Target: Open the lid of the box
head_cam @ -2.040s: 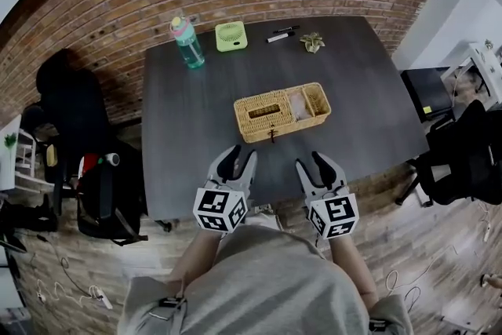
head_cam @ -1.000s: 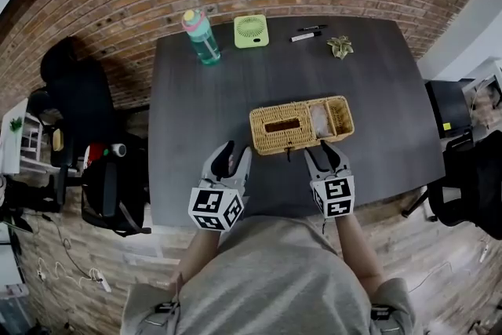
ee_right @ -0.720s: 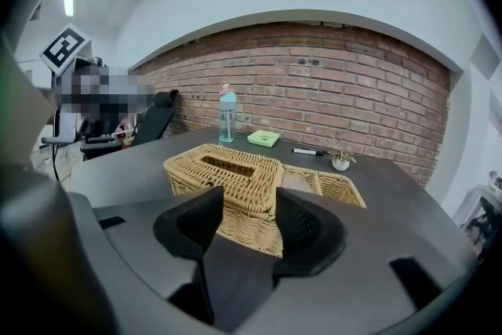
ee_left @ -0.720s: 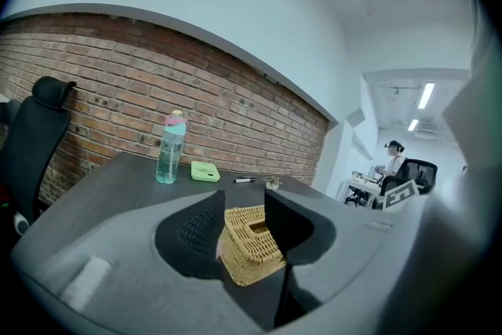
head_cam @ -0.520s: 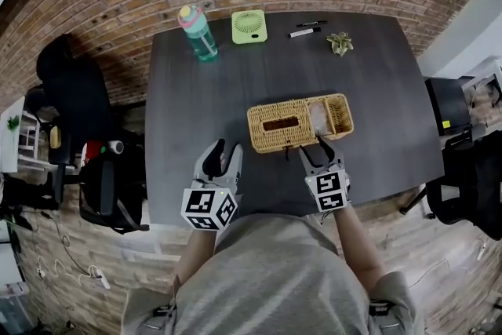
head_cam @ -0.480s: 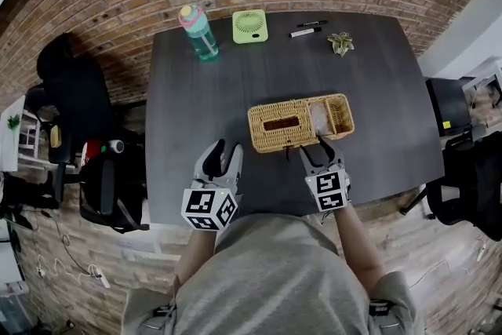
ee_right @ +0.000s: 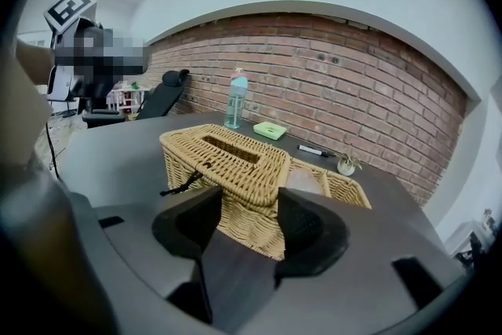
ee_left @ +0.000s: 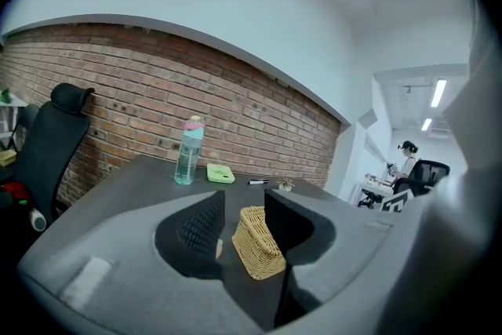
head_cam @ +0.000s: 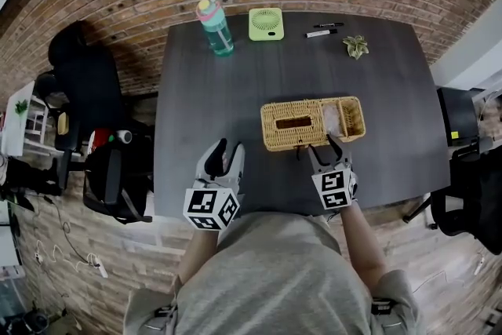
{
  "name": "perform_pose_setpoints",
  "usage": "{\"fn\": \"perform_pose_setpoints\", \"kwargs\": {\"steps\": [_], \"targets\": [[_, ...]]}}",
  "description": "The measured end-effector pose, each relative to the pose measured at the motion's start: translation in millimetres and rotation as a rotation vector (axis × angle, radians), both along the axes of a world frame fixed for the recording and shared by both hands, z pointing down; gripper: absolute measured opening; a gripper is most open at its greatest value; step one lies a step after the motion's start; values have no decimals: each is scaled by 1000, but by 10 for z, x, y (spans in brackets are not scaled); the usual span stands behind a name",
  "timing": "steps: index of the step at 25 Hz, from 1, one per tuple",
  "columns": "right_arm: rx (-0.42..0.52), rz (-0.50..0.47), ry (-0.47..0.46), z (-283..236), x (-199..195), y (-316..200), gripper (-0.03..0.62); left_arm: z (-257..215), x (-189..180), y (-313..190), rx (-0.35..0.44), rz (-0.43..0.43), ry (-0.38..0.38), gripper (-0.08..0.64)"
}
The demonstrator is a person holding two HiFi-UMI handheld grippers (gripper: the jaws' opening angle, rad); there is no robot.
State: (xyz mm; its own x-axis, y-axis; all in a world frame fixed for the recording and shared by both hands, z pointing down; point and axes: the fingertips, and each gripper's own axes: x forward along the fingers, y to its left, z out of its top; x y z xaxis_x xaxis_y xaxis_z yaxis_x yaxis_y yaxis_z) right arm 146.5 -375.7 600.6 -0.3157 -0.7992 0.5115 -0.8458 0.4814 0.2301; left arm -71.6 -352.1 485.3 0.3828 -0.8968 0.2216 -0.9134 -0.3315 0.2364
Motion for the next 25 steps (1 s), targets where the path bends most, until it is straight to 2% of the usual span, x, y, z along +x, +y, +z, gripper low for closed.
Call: {"fn": "perform_pose_setpoints", "kwargs": {"steps": [17,25], "targets": [[35,-27,9,-186,-29,-31,209,40,-87,7,16,-23,27,149],[72,-23,-57,-536,-24,-129,209,77,-103,39,8,-41,43,149]]}}
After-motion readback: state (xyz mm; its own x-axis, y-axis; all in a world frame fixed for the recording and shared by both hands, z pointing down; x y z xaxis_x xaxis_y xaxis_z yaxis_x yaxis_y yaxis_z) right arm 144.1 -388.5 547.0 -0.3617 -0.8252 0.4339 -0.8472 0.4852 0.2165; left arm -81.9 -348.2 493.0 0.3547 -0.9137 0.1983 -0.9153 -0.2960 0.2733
